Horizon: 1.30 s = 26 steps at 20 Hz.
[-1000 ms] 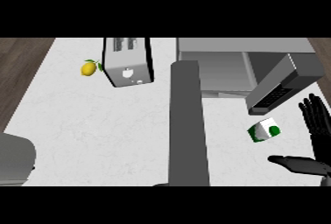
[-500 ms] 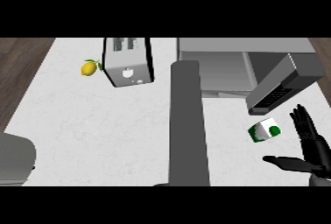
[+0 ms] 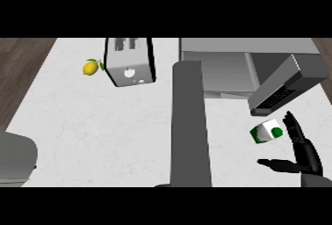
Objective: Pick up the milk, place it into the microwave and close the microwave
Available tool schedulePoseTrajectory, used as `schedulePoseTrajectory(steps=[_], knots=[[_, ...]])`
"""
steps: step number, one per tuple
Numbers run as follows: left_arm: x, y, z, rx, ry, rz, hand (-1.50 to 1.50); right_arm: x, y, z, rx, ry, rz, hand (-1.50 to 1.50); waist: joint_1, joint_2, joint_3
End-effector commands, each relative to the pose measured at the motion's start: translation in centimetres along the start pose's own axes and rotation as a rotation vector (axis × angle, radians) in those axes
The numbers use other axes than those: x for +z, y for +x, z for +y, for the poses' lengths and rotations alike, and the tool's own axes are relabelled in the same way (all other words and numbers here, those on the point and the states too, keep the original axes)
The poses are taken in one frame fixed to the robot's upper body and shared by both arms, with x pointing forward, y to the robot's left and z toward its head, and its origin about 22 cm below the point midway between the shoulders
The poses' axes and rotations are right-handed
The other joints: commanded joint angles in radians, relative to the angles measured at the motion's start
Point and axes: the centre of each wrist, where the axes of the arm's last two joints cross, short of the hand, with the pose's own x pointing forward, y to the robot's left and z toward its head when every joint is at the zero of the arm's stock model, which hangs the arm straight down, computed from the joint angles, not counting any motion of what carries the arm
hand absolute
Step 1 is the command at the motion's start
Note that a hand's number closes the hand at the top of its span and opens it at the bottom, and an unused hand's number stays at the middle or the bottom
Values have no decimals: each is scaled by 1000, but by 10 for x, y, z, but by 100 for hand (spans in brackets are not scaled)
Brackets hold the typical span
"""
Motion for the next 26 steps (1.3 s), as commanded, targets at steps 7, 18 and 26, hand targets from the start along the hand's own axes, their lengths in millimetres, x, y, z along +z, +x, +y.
schedulePoseTrajectory(steps=[7,18,26], knots=[[15,-5,-5,12,-17,0,-150,6,-17,11,-64,-1,-26,-150,10,4,2],[5,4,6,21,-30,6,-150,-13,-10,24,-167,89,-42,150,19,9,4],[19,7,7,17,-42,5,-150,-11,-11,26,-226,75,-110,150,25,7,4]])
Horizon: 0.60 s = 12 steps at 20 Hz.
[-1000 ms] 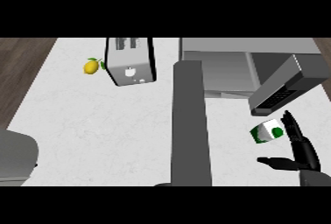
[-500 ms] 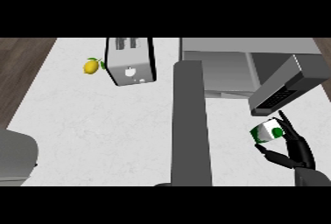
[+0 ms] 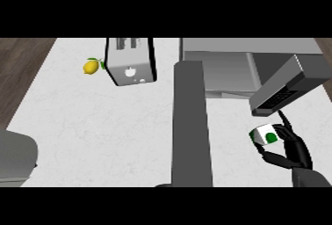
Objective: Pick up the milk, place it into the microwave and close the microwave
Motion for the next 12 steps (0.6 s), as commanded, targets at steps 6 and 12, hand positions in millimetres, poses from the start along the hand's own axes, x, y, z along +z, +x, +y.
schedulePoseTrajectory(steps=[6,12], knots=[[8,-6,13,-5,-4,10,-150,-13,-3,72,-132,56,-169,150,6,-4,2],[10,6,13,-7,24,21,-150,-23,3,119,-112,24,-169,150,-6,-9,0]])
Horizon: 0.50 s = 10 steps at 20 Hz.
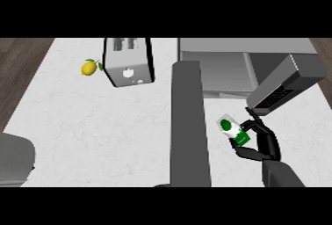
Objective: Pick up the milk, place it into the microwave and close the microwave
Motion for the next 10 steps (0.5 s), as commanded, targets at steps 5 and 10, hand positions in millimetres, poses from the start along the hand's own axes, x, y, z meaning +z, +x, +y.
schedulePoseTrajectory(steps=[5,10], knots=[[1,5,5,-15,15,16,-150,-27,10,36,83,45,-146,150,-1,-1,6],[-6,-2,6,23,19,28,-150,-76,36,52,92,40,-147,150,1,1,6]])
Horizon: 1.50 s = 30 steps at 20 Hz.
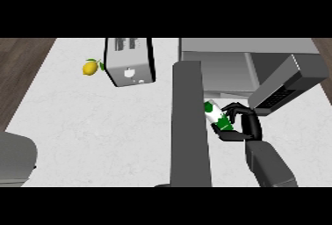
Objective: Pick up the milk, place it into the microwave and close the microwave
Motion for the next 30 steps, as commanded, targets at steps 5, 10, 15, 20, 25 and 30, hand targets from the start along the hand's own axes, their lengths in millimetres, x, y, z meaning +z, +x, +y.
schedulePoseTrajectory(steps=[5,10,15,20,25,30], knots=[[9,-12,10,-6,-7,34,-150,-65,33,-10,76,-13,-25,150,15,5,0],[-15,-11,14,-10,-26,12,-150,-87,48,-24,116,-25,-10,150,22,13,1],[-25,-15,-2,-12,-43,-8,-150,-112,68,-36,138,-15,-1,150,44,24,3],[-23,-12,6,-1,-78,-22,-150,-126,82,-53,301,-71,-15,150,77,33,4],[-40,-22,16,10,-85,-34,-150,-139,95,-61,388,-144,-3,150,84,52,4],[-47,-18,18,6,-105,-34,-150,-145,105,-79,427,-187,12,150,106,66,7]])
